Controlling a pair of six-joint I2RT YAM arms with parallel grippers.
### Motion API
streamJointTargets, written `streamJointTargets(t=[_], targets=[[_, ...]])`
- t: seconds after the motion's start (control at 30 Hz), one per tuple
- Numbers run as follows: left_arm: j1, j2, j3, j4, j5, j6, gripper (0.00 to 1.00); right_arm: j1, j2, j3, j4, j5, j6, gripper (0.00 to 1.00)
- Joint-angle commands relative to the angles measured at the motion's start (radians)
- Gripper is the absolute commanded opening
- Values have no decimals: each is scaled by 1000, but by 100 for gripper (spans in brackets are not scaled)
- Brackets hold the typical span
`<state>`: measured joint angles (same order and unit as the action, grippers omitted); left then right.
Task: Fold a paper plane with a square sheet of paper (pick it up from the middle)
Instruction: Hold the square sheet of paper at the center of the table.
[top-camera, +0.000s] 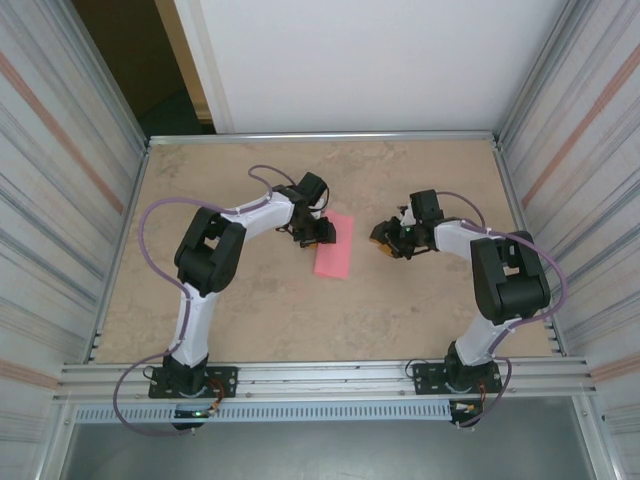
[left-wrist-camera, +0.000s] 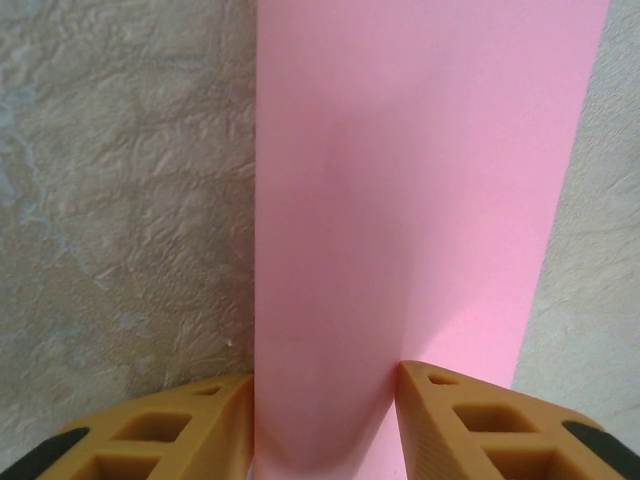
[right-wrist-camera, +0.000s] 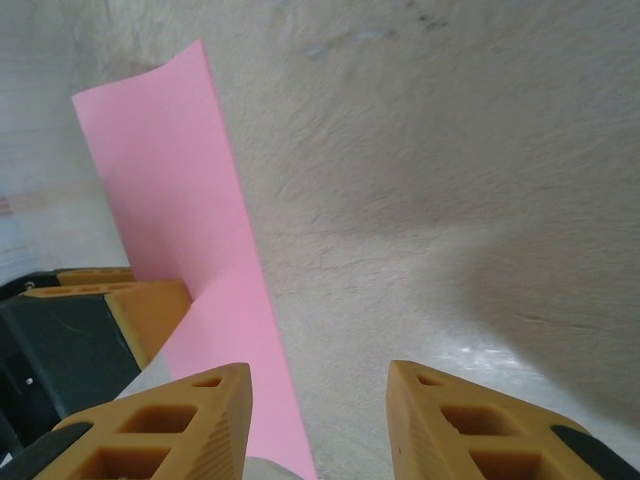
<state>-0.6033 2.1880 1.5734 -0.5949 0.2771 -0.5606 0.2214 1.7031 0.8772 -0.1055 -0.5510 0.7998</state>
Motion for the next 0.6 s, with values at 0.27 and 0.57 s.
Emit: streamJointTargets(t=[0.27, 0.57], targets=[[-50, 218, -96, -85, -31, 8, 44, 113, 106, 108, 30, -93, -18, 30], [-50, 221, -93, -91, -25, 8, 44, 172, 212, 181, 26, -122, -15, 17]])
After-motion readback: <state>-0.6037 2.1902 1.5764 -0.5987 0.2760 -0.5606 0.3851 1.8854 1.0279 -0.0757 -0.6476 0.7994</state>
